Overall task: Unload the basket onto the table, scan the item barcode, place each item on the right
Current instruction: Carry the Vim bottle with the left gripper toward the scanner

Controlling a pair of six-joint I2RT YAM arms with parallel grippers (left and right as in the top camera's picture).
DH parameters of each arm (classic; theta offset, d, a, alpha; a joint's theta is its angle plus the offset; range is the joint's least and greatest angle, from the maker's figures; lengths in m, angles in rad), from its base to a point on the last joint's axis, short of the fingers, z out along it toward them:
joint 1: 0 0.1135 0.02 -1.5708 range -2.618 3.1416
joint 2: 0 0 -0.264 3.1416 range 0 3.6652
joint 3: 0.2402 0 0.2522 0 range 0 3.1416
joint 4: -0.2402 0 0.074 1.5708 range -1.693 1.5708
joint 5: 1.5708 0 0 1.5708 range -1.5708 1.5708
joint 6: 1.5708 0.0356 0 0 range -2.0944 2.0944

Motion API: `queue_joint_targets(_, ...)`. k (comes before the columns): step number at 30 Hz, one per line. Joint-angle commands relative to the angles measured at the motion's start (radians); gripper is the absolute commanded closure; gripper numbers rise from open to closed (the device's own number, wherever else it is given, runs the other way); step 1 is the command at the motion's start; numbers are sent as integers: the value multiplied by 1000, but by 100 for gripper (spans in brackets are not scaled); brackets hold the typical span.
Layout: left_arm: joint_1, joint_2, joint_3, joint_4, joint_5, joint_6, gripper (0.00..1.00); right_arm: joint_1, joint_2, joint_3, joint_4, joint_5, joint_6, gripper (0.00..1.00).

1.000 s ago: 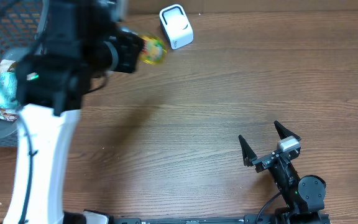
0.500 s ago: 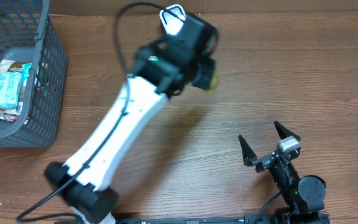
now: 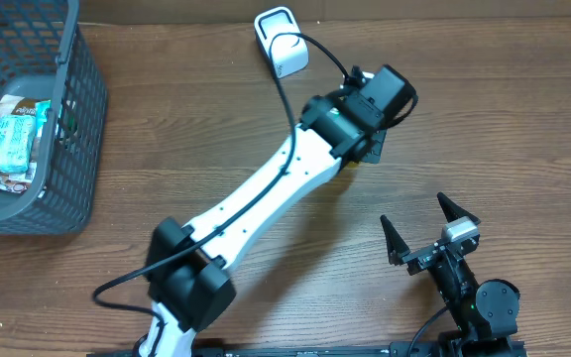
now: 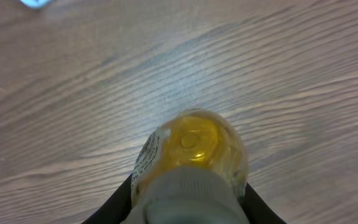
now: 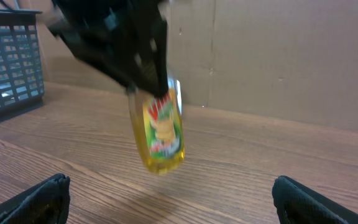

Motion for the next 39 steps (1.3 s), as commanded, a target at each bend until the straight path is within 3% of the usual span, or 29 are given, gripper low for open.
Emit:
queue_joint_targets(1, -24, 66, 15, 17, -55, -62, 79, -4, -10, -11, 3, 10, -5, 0)
queue_joint_targets(23, -60, 142, 9, 11, -65, -103, 76, -4, -10, -11, 4, 10, -5, 0)
queue_joint_targets(29, -63, 143, 8, 8, -51, -102, 67, -4, -10, -11, 4, 10, -5, 0)
queue_joint_targets(31, -63, 143, 8, 6, -34, -102, 61, -4, -10, -11, 3, 10, -5, 0)
queue_joint_targets(37, -64, 143, 8, -16, -34, -102, 20, -4, -10, -11, 4, 10, -5, 0)
queue_joint_targets(39, -64, 143, 8, -29, -19, -100, 13, -4, -10, -11, 3, 10, -5, 0)
